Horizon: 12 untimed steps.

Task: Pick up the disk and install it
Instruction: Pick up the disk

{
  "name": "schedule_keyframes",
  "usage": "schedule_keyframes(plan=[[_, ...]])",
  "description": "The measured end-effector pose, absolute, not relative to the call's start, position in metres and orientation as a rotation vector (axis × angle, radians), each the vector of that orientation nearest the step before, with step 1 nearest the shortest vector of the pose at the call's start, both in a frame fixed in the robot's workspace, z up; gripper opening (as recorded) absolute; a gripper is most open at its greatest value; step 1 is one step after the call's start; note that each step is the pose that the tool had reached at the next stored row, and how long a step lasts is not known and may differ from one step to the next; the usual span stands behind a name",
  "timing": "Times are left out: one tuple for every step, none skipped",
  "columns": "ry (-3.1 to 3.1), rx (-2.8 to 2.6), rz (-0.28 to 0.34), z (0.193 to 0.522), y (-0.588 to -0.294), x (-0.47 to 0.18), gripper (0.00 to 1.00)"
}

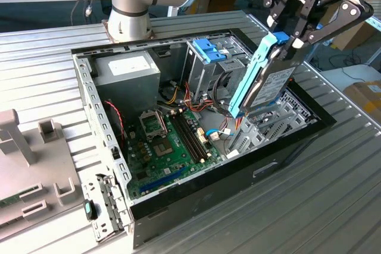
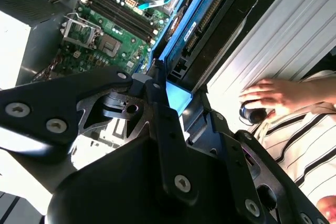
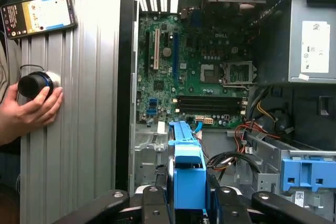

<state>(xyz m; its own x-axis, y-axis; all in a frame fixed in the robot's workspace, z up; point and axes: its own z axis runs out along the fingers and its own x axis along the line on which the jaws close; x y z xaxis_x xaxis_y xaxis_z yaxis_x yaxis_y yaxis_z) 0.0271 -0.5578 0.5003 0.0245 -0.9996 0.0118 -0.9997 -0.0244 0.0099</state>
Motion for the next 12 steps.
schedule_keyframes(plan=[[-2.183,2.237,0.002,0.500,-0.558,0.038,0.36],[-2.183,2.237,0.003,0.498,-0.557,0.049,0.36],[-2.183,2.238,0.002,0.498,-0.557,0.051,0.36],[-2.183,2.238,0.002,0.498,-0.557,0.054,0.36],[-2.183,2.238,0.002,0.498,-0.557,0.059,0.36],[-2.183,2.238,0.003,0.498,-0.557,0.060,0.36],[-2.183,2.237,0.003,0.498,-0.557,0.060,0.36],[-2.183,2.237,0.003,0.498,-0.557,0.060,0.36],[-2.183,2.238,0.002,0.498,-0.557,0.061,0.36],[-2.184,2.238,0.001,0.497,-0.557,0.062,0.36],[-2.184,2.238,0.001,0.497,-0.557,0.063,0.36],[-2.184,2.238,0.001,0.497,-0.557,0.064,0.36]])
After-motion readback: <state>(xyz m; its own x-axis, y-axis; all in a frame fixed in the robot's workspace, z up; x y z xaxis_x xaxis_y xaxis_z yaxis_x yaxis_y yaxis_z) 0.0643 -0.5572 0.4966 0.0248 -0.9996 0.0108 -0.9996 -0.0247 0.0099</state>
